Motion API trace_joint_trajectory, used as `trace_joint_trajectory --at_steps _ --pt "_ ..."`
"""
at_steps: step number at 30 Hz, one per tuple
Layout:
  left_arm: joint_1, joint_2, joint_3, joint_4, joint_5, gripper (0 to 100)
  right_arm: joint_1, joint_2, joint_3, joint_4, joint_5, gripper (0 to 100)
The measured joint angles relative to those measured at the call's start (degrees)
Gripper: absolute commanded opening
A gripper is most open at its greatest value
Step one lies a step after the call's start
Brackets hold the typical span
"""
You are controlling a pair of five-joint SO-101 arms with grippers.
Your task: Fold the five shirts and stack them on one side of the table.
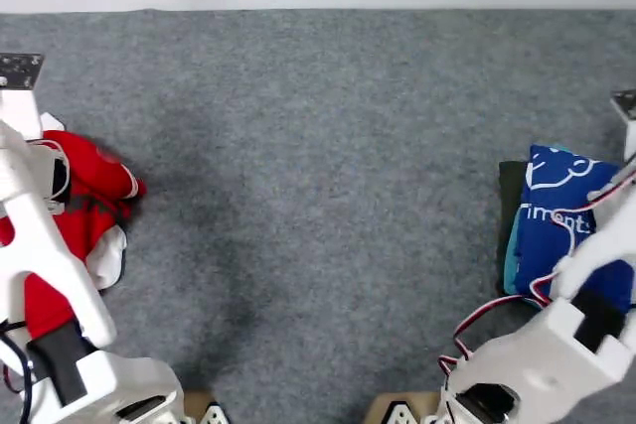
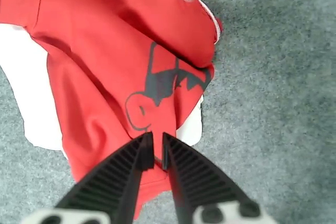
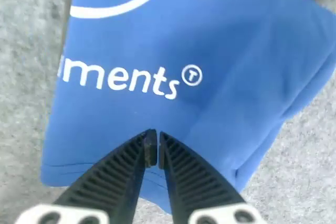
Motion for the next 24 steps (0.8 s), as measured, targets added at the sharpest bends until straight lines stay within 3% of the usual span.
trace_joint_trajectory --at_steps 5,8,12,18,24 --pt "0.0 0.0 0.0 0.0 0.0 4 -5.7 -0.9 0.0 10.5 -8.5 0.9" --pt "0.0 0.5 0.0 0.0 0.0 5 -9.2 -2.6 0.0 11.7 -13.3 0.9" --pt "-0.9 3.6 0.0 0.0 -2.2 14 -11.7 -7.1 1.6 11.7 -18.7 0.9" --pt "-5.7 8.4 -2.5 -1.7 -8.2 20 -17.1 -16.4 12.6 11.7 -20.7 0.9" --pt "-8.5 14.0 -5.2 -4.6 -14.9 21 -18.0 -25.7 23.9 11.7 -20.9 0.9"
